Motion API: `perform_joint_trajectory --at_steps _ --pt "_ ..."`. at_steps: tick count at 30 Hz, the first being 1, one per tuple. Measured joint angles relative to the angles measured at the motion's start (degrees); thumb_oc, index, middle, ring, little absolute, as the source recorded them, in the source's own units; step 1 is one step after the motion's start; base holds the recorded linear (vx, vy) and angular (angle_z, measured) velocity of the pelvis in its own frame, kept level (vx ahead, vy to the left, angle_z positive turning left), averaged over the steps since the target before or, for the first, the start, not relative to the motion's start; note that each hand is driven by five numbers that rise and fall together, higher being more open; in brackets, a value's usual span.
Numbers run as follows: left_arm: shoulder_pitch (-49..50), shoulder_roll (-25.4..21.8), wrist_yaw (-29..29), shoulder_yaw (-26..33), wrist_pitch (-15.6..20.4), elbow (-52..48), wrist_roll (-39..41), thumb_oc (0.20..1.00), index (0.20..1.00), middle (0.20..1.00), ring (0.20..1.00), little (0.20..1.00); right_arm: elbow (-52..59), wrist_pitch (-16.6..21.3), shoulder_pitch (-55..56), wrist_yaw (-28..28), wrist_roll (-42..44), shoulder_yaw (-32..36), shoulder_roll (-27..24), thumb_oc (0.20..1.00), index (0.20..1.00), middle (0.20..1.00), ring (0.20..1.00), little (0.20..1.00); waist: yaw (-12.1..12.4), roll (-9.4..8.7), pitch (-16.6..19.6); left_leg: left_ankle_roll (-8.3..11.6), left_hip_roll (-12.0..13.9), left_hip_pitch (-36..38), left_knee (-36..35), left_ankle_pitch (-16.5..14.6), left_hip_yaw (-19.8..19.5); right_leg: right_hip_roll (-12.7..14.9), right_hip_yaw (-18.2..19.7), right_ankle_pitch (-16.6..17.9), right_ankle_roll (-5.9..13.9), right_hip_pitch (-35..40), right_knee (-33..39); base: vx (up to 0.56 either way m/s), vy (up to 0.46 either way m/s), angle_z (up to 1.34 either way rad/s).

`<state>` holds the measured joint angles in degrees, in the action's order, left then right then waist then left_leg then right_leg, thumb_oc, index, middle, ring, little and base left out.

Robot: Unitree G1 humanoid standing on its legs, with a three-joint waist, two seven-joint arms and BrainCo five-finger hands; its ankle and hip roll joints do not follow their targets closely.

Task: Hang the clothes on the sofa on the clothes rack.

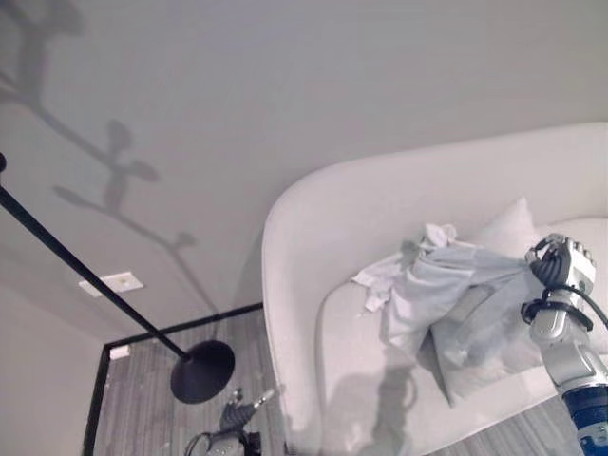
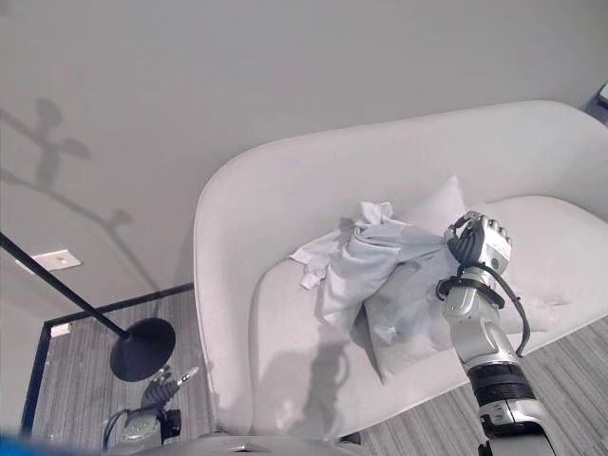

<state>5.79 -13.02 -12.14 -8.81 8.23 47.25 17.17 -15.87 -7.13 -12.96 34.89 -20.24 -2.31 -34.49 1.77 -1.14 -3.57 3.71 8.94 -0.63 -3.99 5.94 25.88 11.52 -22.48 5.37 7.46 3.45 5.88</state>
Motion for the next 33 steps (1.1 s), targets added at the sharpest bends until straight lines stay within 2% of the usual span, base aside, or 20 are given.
perform_joint_trajectory --at_steps 7,12,14,15,16,17,18,19,21,22,23,25,27,28,31,32,33 --pt "-0.22 -0.92 0.07 -1.75 -0.22 -6.69 -0.92 1.0 1.0 1.0 1.0 1.0 5.85 -0.41 -12.57 2.33 0.47 1.61 -1.88 0.2 0.2 0.2 0.2 0.2 0.04 0.05 0.81 0.01 0.06 2.04 -0.64 0.04 0.56 -0.2 0.57 0.04 0.0 1.42 0.0 -0.01 0.01 -0.03" --pt "-0.84 -1.61 -0.21 -2.69 -0.2 -11.29 -4.63 1.0 1.0 1.0 1.0 1.0 8.8 -0.23 -18.98 3.31 0.22 1.48 -3.21 0.2 0.2 0.2 0.2 0.2 0.16 -0.51 1.18 0.03 0.08 2.75 -0.83 0.19 0.75 -0.28 0.58 0.01 0.03 1.89 0.0 -0.02 -0.002 0.0" --pt "-2.22 -2.84 -0.63 -4.34 -0.01 -13.91 -7.09 1.0 1.0 1.0 1.0 1.0 8.9 -0.16 -22.96 3.46 -0.11 0.05 -5.17 0.2 0.2 0.2 0.2 0.2 0.0 -1.09 1.59 0.03 0.13 2.81 -0.86 0.2 1.01 -0.3 0.71 0.01 0.03 1.91 0.0 -0.03 -0.003 -0.04" --pt "-2.62 -2.97 -0.9 -4.44 -0.06 -15.03 -7.21 1.0 1.0 1.0 1.0 1.0 8.9 -0.19 -23.69 3.13 0.0 -0.48 -5.93 0.442 0.442 0.442 0.442 0.442 -0.11 -1.47 1.78 -0.02 0.13 2.86 -0.78 0.26 1.14 -0.37 0.77 0.03 0.01 1.81 -0.01 -0.03 -0.003 -0.03" --pt "-2.75 -3.05 -1.15 -4.41 0.01 -15.67 -7.22 1.0 1.0 1.0 1.0 1.0 8.87 -0.2 -24.4 2.64 0.09 -1.51 -6.43 0.768 0.768 0.768 0.768 0.768 -0.06 -1.52 1.82 0.01 0.17 2.9 -0.86 0.35 1.37 -0.37 0.86 0.03 0.01 1.79 -0.01 -0.01 0.002 -0.09" --pt "-3.3 -2.95 -1.15 -4.37 0.07 -16.49 -7.19 1.0 1.0 1.0 1.0 1.0 9.53 0.45 -24.9 -0.25 0.54 -4.08 -7.05 1.0 1.0 1.0 1.0 1.0 -0.23 -1.83 2.02 0.02 0.26 3.15 -0.86 0.35 1.72 -0.43 1.11 0.03 0.01 1.73 -0.01 -0.01 0.002 -0.09" --pt "-3.4 -2.94 -1.12 -4.37 0.09 -16.98 -7.18 1.0 1.0 1.0 1.0 1.0 9.78 0.93 -24.8 -1.63 0.56 -5.52 -7.06 1.0 1.0 1.0 1.0 1.0 -0.35 -1.98 2.11 0.02 0.27 3.29 -0.95 0.35 1.79 -0.43 1.16 0.03 0.01 1.82 0.0 0.0 -0.011 -0.09" --pt "-3.22 -2.9 -0.82 -4.25 0.35 -17.92 -7.13 1.0 1.0 1.0 1.0 1.0 11.15 2.95 -20.03 -6.01 0.15 -9.55 -6.2 1.0 1.0 1.0 1.0 1.0 -0.81 -2.84 2.63 0.05 0.34 3.52 -1.01 0.33 1.96 -0.49 1.19 -0.01 0.06 1.8 0.0 0.0 -0.024 -0.03" --pt "-2.56 -2.95 -0.26 -4.29 0.57 -17.82 -7.21 1.0 1.0 1.0 1.0 1.0 9.61 4.58 -13.61 -10.21 -1.39 -13.15 -5.05 1.0 1.0 1.0 1.0 1.0 -0.43 -2.85 2.48 0.07 0.42 3.33 -1.21 0.31 2.02 -0.42 1.13 -0.05 0.1 1.72 0.01 0.0 -0.017 -0.02" --pt "-2.64 -2.93 -0.02 -4.08 0.82 -17.91 -7.22 1.0 1.0 1.0 1.0 1.0 8.73 5.13 -11.45 -11.37 -2.85 -14.28 -4.72 1.0 1.0 1.0 1.0 1.0 -0.13 -3.67 2.85 0.07 0.49 3.38 -1.16 0.31 1.88 -0.45 1.05 -0.05 0.1 1.94 -0.02 0.0 0.0 0.0" --pt "-1.45 -3.19 0.14 -3.98 1.12 -17.62 -7.23 1.0 1.0 1.0 1.0 1.0 5.55 4.84 -7.43 -14.53 -5.12 -16.12 -4.35 1.0 1.0 1.0 1.0 1.0 0.04 -3.71 2.79 0.08 0.49 3.12 -1.09 0.31 1.81 -0.46 0.98 -0.05 0.09 1.84 -0.01 0.02 -0.029 0.05" --pt "1.59 -3.58 0.16 -3.62 1.2 -16.98 -7.24 1.0 1.0 1.0 1.0 1.0 -0.89 4.73 -3.68 -15.44 -8.42 -16.26 -1.66 1.0 1.0 1.0 1.0 1.0 0.27 -2.77 2.18 0.08 0.54 2.85 -1.08 0.31 1.7 -0.45 0.84 -0.04 0.09 1.75 -0.01 0.03 -0.045 0.04" --pt "5.01 -3.73 0.2 -2.97 1.28 -15.88 -7.24 1.0 1.0 1.0 1.0 1.0 -12.62 3.63 -0.34 -15.29 -9.92 -18.05 2.92 1.0 1.0 1.0 1.0 1.0 1.42 -1.48 1.87 0.09 0.75 2.55 -1.49 0.29 1.45 -0.71 0.58 -0.03 0.08 1.78 -0.09 0.02 -0.024 0.06" --pt "6.76 -3.71 0.1 -2.06 1.28 -14.34 -7.23 1.0 1.0 1.0 1.0 1.0 -20.79 2.74 -0.07 -16.22 -10.36 -21.63 5.08 1.0 1.0 1.0 1.0 1.0 2.02 -0.61 1.46 0.1 0.77 1.82 -1.55 0.29 0.6 -0.88 0.06 -0.05 0.08 1.46 -0.02 0.0 -0.003 0.18" --pt "7.33 -3.7 -0.29 -1.72 1.27 -9.56 -7.03 1.0 1.0 1.0 1.0 1.0 -31.7 2.29 -4.01 -15.86 -10.04 -23.28 9.61 1.0 1.0 1.0 1.0 1.0 4.77 3.72 -0.92 0.06 0.72 -0.89 -1.13 0.34 -0.45 -0.89 -1.35 0.04 -0.02 -0.21 0.01 -0.05 0.035 0.32" --pt "6.07 -3.65 -1.11 -1.67 1.71 -7.97 -6.68 1.0 1.0 1.0 1.0 1.0 -39.67 2.15 -8.19 -13.84 -8.85 -24.27 12.27 1.0 1.0 1.0 1.0 1.0 6.68 5.18 -2.52 0.09 0.77 -3.47 0.69 0.32 -2.7 -0.82 -2.61 0.04 -0.01 -0.93 0.02 -0.06 0.058 0.5" --pt "5.82 -3.69 -1.29 -1.57 1.83 -8.21 -6.31 1.0 1.0 1.0 1.0 1.0 -40.57 2.16 -8.99 -13.72 -8.29 -24.62 12.85 1.0 1.0 1.0 1.0 1.0 7.12 5.82 -2.89 0.09 0.76 -4.89 1.35 0.32 -3.19 -0.72 -3.22 0.04 -0.01 -1.56 0.02 -0.05 0.073 0.47"
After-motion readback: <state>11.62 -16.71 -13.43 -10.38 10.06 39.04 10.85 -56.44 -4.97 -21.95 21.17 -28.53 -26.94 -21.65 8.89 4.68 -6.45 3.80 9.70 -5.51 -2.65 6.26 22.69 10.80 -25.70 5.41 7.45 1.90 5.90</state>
